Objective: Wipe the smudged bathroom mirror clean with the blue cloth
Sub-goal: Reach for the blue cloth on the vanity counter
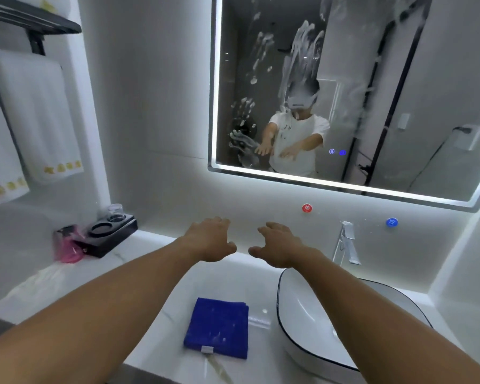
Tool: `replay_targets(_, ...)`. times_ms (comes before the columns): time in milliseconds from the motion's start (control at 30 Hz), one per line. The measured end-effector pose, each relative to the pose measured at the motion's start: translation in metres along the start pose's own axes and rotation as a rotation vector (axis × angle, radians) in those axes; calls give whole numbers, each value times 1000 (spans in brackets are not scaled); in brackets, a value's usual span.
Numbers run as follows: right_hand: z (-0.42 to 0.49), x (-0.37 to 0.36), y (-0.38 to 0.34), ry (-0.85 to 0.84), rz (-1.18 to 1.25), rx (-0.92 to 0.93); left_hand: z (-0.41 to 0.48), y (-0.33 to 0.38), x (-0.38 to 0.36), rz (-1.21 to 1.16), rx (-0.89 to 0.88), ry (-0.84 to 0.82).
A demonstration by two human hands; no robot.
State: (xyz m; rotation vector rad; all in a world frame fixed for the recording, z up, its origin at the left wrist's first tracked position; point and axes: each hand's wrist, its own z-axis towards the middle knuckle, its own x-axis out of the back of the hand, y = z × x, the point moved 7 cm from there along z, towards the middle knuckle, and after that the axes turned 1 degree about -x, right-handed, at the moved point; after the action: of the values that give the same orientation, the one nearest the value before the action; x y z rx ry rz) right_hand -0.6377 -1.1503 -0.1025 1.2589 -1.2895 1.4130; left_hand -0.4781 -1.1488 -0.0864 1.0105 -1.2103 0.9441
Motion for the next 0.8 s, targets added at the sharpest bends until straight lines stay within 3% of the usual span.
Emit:
replay_targets(467,137,-84,-24,-134,68,-154,129,-85,-92,-53,-115,-167)
replay_targets(800,183,-178,18,-285,98,-205,176,-95,-198,-98,-127,-363)
